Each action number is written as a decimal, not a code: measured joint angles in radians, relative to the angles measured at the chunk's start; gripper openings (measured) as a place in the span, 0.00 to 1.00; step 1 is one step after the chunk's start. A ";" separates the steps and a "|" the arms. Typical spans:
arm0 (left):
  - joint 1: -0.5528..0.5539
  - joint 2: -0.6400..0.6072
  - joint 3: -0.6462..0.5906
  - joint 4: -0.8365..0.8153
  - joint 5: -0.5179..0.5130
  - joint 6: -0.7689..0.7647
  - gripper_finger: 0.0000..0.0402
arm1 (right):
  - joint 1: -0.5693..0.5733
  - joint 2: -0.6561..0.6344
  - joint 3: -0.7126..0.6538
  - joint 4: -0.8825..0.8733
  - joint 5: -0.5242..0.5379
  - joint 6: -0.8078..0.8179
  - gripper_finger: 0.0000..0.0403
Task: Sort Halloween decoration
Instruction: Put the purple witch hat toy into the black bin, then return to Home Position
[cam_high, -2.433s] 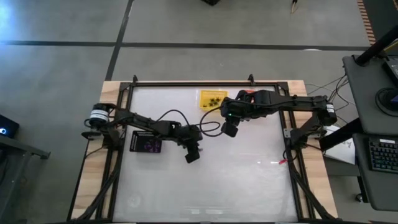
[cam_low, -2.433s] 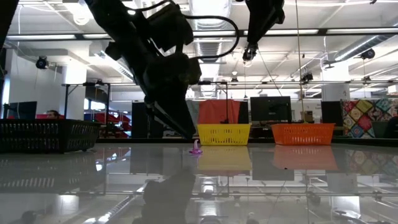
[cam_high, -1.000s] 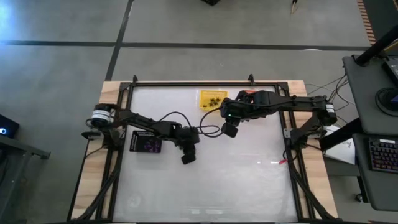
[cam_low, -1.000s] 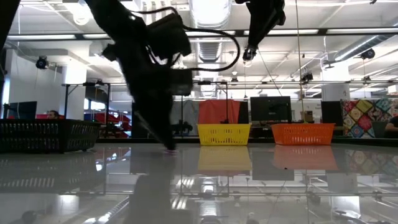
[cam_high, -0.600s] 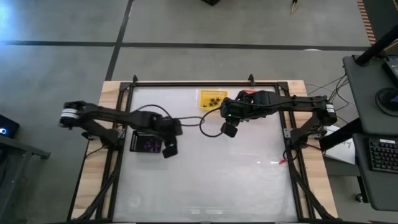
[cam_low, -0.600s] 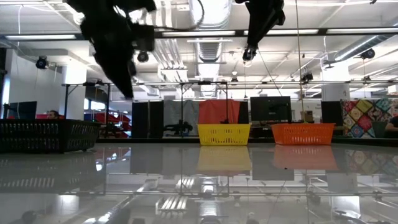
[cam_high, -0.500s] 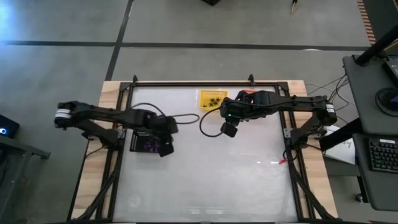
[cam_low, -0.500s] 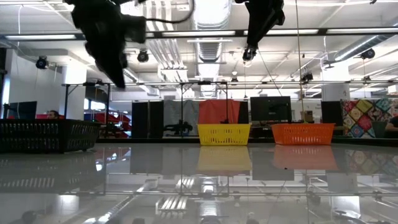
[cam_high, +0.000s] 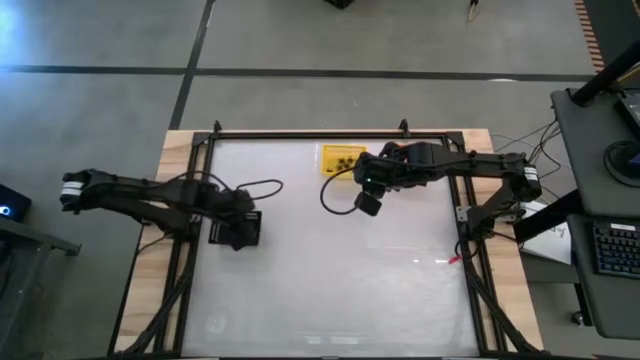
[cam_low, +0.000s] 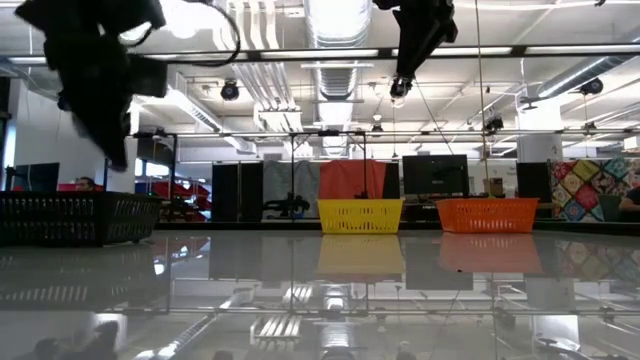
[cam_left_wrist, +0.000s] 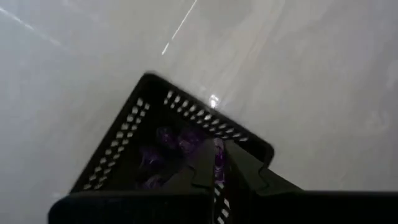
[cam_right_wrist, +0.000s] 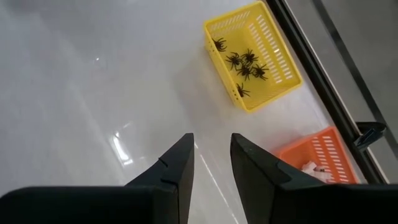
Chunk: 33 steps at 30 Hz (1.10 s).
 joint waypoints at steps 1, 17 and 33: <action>0.000 -0.019 -0.029 0.013 0.003 -0.012 0.00 | -0.004 0.000 0.000 0.000 0.000 0.000 0.24; 0.000 -0.146 -0.196 0.055 -0.018 -0.117 0.16 | -0.059 0.000 0.000 0.011 0.000 0.012 0.25; 0.000 -0.133 0.008 -0.145 -0.074 -0.199 0.28 | -0.060 -0.022 0.000 -0.050 0.000 -0.068 0.20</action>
